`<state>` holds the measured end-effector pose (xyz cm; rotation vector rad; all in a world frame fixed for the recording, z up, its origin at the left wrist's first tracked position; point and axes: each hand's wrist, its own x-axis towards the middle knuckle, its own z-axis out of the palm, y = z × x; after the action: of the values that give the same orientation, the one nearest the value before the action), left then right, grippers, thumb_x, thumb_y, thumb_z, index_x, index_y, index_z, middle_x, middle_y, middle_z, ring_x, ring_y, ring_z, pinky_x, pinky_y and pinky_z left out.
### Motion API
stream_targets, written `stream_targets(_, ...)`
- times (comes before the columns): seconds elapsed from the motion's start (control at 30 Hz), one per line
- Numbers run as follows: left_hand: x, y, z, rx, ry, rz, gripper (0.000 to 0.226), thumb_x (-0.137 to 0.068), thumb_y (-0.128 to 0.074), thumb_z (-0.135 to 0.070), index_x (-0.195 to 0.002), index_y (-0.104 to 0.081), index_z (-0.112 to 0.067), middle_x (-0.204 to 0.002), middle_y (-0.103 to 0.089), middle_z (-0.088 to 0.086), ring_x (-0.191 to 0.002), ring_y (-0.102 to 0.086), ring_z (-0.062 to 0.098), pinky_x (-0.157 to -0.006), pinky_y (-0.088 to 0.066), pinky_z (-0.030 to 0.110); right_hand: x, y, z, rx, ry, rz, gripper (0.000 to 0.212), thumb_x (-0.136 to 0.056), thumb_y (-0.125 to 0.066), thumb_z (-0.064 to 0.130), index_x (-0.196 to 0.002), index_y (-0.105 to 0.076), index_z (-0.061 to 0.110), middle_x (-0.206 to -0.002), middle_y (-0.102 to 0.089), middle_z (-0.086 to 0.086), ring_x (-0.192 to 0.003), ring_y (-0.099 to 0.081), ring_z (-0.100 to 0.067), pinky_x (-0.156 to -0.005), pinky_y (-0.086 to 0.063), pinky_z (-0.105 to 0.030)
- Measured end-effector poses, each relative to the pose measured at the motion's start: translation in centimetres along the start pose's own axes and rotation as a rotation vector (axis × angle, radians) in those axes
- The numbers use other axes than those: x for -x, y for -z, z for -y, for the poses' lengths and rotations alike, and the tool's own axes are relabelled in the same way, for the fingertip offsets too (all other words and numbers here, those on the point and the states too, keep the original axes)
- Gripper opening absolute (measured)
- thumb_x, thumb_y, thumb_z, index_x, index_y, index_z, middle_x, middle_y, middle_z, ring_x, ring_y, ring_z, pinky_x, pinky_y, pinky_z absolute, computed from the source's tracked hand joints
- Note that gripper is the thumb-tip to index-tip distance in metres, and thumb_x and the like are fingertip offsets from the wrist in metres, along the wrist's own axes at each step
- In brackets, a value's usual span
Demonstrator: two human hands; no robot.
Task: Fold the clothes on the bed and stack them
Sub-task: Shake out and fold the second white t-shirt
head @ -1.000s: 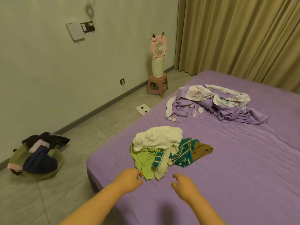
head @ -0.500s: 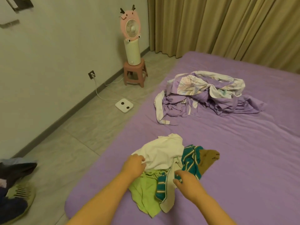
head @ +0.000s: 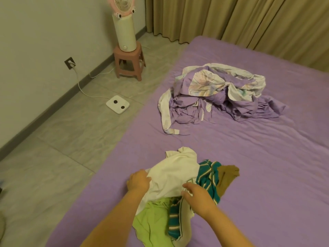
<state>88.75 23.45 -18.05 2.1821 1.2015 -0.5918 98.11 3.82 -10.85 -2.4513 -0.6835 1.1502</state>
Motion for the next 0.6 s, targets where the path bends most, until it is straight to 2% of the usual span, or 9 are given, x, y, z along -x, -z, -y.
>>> stream_targets(0.1, 2.7, -0.1, -1.5, 0.202, -0.119, -0.103, 0.02, -0.094, -0.056, -0.029, -0.102, -0.059, -0.011, -0.107, -0.063, 0.006, -0.101, -0.057, 0.025, -0.087, -0.046, 0.036, 0.6, 0.6, 0.0, -0.03, 0.011, -0.027, 0.041, -0.097, -0.047, 0.031, -0.136, -0.045, 0.018, -0.136, -0.051, -0.001, -0.123, -0.048, -0.015, -0.097, -0.036, -0.021)
stream_targets(0.17, 6.3, -0.2, -3.9, 0.43, -0.243, -0.08, 0.008, -0.093, -0.058, -0.024, -0.094, -0.056, -0.017, -0.097, -0.06, 0.0, -0.091, -0.056, 0.017, -0.08, -0.045, 0.028, 1.5, 1.0, 0.0, -0.135, 0.005, -0.087, 0.042, -0.097, -0.048, 0.031, -0.137, -0.045, 0.017, -0.134, -0.053, -0.003, -0.118, -0.051, -0.015, -0.093, -0.038, -0.022)
stream_targets(0.27, 12.5, -1.0, -7.6, 0.622, -0.4, 0.075, 0.015, -0.093, -0.058, -0.022, -0.082, -0.049, -0.028, -0.09, -0.057, -0.007, -0.084, -0.052, 0.008, -0.07, -0.041, 0.016, 3.4, 1.7, 0.2, -0.562, -0.114, -0.182, 0.048, -0.097, -0.047, 0.035, -0.141, -0.039, 0.016, -0.125, -0.054, -0.005, -0.106, -0.053, -0.017, -0.085, -0.044, -0.029)
stream_targets(0.33, 15.8, -2.3, -9.2, 0.729, -0.448, 0.163, 0.022, -0.091, -0.06, -0.017, -0.076, -0.047, -0.027, -0.083, -0.056, -0.007, -0.078, -0.051, 0.007, -0.068, -0.041, 0.014, 4.8, 2.4, -0.2, -0.859, -0.217, -0.206, 0.053, -0.096, -0.051, 0.036, -0.142, -0.036, 0.015, -0.125, -0.052, -0.007, -0.109, -0.055, -0.024, -0.084, -0.049, -0.035)
stream_targets(0.4, 18.3, -3.4, -10.0, 0.817, -0.475, 0.195, 0.023, -0.089, -0.063, -0.013, -0.075, -0.049, -0.026, -0.079, -0.055, -0.007, -0.075, -0.05, 0.006, -0.068, -0.041, 0.017, 6.1, 3.1, -1.2, -0.987, -0.294, -0.247, 0.055, -0.092, -0.06, 0.028, -0.14, -0.039, 0.011, -0.129, -0.052, -0.013, -0.106, -0.057, -0.028, -0.078, -0.052, -0.037)
stream_targets(0.5, 21.3, -3.8, -10.5, 0.818, -0.503, 0.126, 0.018, -0.087, -0.066, -0.02, -0.078, -0.054, -0.029, -0.086, -0.061, -0.011, -0.081, -0.055, 0.002, -0.073, -0.041, 0.013, 8.7, 4.9, -2.4, -0.973, -0.26, -0.312, 0.034, -0.089, -0.061, 0.005, -0.123, -0.055, 0.001, -0.098, -0.063, -0.017, -0.072, -0.06, -0.023, -0.048, -0.047, -0.025)
stream_targets(0.6, 24.1, -2.6, -11.0, 0.8, -0.518, 0.015, 0.021, -0.088, -0.066, -0.017, -0.077, -0.051, -0.027, -0.075, -0.055, -0.012, -0.07, -0.051, -0.003, -0.069, -0.04, 0.012, 11.9, 7.1, -3.1, -0.991, -0.145, -0.408, 0.023, -0.086, -0.061, -0.004, -0.109, -0.062, -0.005, -0.079, -0.064, -0.013, -0.064, -0.059, -0.02, -0.043, -0.047, -0.018)
